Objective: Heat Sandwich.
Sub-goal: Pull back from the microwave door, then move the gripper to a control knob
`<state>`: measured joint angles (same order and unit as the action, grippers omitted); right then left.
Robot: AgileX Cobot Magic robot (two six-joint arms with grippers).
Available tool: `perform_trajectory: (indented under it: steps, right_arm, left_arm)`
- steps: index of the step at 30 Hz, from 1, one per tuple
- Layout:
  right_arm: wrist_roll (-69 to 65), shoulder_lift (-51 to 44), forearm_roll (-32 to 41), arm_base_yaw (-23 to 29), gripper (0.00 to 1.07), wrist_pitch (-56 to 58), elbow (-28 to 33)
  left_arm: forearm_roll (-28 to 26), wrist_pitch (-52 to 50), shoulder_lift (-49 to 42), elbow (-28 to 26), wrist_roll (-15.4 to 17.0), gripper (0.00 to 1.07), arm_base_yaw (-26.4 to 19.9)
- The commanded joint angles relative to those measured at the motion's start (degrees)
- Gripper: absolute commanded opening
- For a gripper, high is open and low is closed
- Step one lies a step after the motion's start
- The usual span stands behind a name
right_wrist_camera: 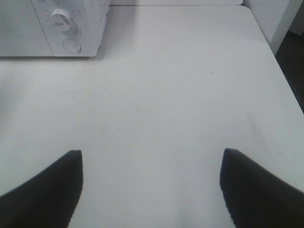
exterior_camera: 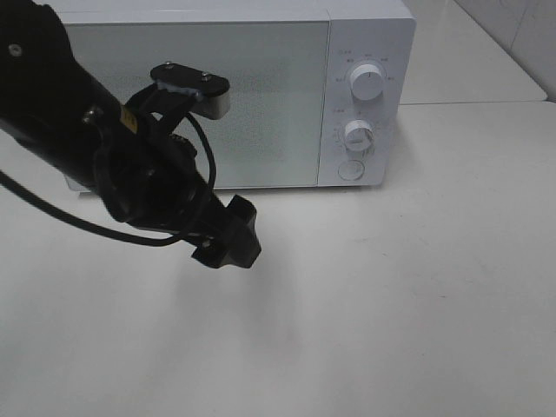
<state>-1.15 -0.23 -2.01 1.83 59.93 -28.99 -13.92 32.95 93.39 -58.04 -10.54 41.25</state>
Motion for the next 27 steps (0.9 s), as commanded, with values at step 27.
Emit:
perform_trajectory:
  steps: [27]
  right_arm:
    - [-0.5,-1.5,-0.2,-0.5,0.76,-0.5,0.1]
  left_arm:
    - [2.6,26.4,-20.3,7.3,1.7,1.03,-35.5]
